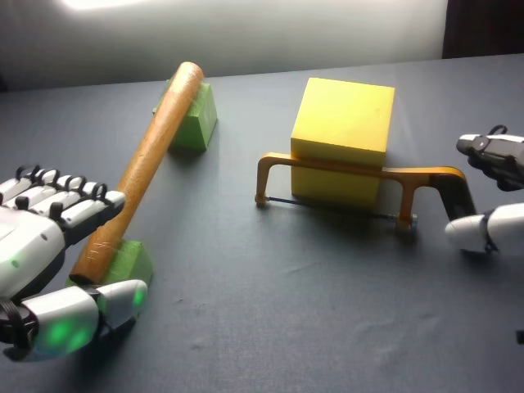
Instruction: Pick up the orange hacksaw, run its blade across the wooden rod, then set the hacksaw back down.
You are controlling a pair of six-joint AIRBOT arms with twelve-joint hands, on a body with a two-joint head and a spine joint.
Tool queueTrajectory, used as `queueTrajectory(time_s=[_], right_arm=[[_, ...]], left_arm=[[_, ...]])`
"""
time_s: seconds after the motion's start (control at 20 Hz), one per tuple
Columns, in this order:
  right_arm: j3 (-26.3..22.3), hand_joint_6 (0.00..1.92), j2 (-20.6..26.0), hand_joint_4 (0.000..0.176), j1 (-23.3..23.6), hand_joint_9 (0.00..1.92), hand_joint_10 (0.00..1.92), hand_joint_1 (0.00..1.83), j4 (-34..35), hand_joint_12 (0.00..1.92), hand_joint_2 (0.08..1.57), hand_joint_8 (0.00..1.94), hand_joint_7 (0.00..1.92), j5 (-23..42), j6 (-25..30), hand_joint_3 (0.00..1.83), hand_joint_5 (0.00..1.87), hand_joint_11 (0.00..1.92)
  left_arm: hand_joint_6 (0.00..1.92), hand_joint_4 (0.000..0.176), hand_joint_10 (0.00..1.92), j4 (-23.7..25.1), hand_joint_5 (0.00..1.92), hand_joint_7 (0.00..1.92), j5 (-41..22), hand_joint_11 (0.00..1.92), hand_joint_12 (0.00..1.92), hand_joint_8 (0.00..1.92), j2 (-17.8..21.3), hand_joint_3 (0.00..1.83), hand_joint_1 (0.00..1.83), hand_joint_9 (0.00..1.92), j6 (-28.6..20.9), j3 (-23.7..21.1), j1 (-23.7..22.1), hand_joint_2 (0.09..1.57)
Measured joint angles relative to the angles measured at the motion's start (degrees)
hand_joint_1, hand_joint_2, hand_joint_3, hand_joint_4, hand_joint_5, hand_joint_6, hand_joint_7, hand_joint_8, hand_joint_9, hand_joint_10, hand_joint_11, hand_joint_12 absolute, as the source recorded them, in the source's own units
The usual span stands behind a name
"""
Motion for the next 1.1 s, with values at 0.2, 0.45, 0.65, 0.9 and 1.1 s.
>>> queueTrajectory(time_s=[0.2,0.45,0.65,0.9,1.1], right_arm=[[3.8,0.01,-4.4,0.0,0.4,0.25,0.01,1.14,0.0,0.79,0.98,0.0,0.26,-0.2,0.3,0.0,0.23,0.0],[7.5,0.01,-8.8,0.0,0.4,0.27,0.01,1.14,0.3,0.81,0.99,0.0,0.28,0.1,0.3,0.0,0.27,0.0],[9.0,0.01,-10.4,0.0,0.8,0.29,0.01,1.15,0.0,0.89,0.99,0.01,0.31,0.5,0.2,0.0,0.32,0.0],[10.4,0.01,-11.4,0.0,0.8,0.33,0.02,1.11,0.3,0.96,1.02,0.01,0.34,0.5,0.1,0.0,0.37,0.0],[10.7,0.01,-11.5,0.0,0.8,0.55,0.03,1.04,0.3,1.15,1.07,0.01,0.55,0.6,0.1,0.0,0.52,0.06]], left_arm=[[0.0,0.0,0.0,0.1,0.16,0.14,-3.5,0.0,0.15,0.0,-0.7,0.0,0.0,0.08,-3.7,0.0,4.3,1.29],[0.0,0.0,0.01,0.3,0.2,0.17,-5.8,0.0,0.27,0.0,-3.4,0.0,0.0,0.12,-5.2,0.2,5.0,1.28],[0.0,0.0,0.0,0.2,0.2,0.18,-6.5,0.0,0.29,0.0,-4.5,0.0,0.0,0.13,-5.8,-0.4,5.0,1.28],[0.0,0.0,0.0,-0.4,0.19,0.18,-6.9,0.0,0.27,0.0,-4.7,0.0,0.0,0.13,-5.9,-0.4,5.0,1.28],[0.0,0.0,0.0,-0.6,0.18,0.16,-6.8,0.0,0.25,0.0,-4.8,0.0,0.0,0.12,-6.0,-0.4,5.0,1.28]])
